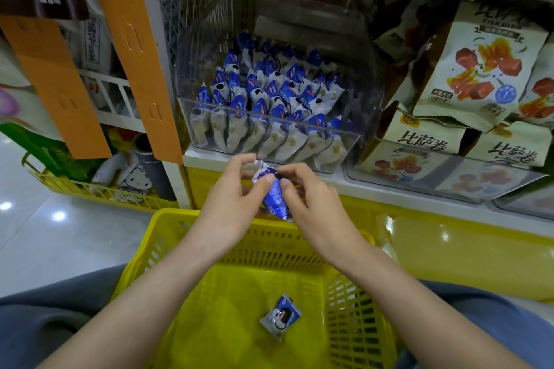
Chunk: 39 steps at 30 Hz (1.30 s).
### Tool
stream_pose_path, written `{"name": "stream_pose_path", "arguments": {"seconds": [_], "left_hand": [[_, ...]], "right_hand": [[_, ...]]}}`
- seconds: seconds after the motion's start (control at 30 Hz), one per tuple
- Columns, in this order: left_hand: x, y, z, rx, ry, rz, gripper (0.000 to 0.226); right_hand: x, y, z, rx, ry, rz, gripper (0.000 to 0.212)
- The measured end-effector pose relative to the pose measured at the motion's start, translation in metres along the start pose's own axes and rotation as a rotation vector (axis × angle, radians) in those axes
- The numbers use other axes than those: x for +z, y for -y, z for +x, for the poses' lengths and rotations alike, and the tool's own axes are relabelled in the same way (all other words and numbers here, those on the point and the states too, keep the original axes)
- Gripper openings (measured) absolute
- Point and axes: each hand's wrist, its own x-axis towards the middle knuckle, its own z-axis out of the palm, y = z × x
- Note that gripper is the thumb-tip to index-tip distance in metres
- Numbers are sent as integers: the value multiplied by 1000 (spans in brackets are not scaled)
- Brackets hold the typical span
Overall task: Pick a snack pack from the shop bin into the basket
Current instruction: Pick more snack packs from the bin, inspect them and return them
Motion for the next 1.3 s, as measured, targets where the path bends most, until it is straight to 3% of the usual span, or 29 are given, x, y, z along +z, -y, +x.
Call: {"name": "stream_pose_path", "arguments": {"seconds": [0.07,0.17,0.3,0.37,0.47,0.6,0.73,0.87,1.0,1.3], "left_hand": [[-5,1,1,93,12,207,37],[-12,1,-1,322,47,500,19],[-19,-5,-3,447,89,660,9],[-20,-7,-4,479,58,708,10],[-18,-8,-7,493,-69,787,13],[-17,-9,-7,489,-201,828,17],[-11,-6,-10,455,-189,826,14],[-9,-3,-8,399,-9,774,14],[-11,-3,-5,402,16,722,13],[-13,-4,-7,455,21,865,27]], "right_hand": [[-1,-1,-1,-51,-9,-98,18],[-4,-2,-1,-118,7,-228,21],[-8,0,0,-134,37,-249,21],[-7,1,0,-65,24,-140,22],[-5,3,1,125,-17,39,45],[-2,9,1,411,85,259,67],[4,13,2,439,54,502,45],[0,6,8,375,-105,439,61],[0,8,9,344,-56,526,37],[-6,10,7,202,68,395,30]]}}
